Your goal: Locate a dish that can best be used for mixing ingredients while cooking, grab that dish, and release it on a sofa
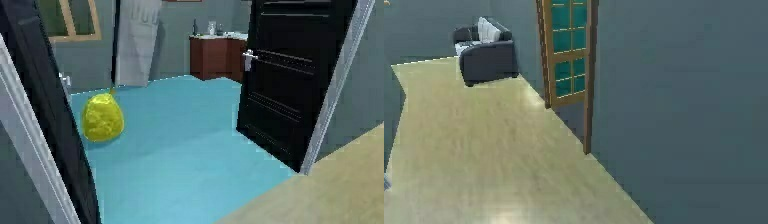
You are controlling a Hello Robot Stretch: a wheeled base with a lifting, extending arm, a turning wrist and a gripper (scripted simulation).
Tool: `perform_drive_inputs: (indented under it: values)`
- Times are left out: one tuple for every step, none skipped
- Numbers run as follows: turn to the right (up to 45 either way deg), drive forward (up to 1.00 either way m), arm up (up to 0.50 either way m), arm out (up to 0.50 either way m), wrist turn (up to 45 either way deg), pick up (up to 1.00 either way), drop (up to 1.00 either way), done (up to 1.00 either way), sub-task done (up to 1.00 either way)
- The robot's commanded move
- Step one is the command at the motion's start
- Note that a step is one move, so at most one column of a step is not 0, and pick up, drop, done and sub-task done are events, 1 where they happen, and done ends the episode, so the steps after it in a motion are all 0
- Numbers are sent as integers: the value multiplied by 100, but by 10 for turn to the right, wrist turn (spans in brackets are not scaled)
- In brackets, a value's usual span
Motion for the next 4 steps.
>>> perform_drive_inputs:
  values:
    - [450, 0, 0, 0, 0, 0, 0, 0, 0]
    - [120, 0, 0, 0, 0, 0, 0, 0, 0]
    - [0, 15, 0, 0, 0, 0, 0, 0, 0]
    - [-450, 0, 0, 0, 0, 0, 0, 0, 0]
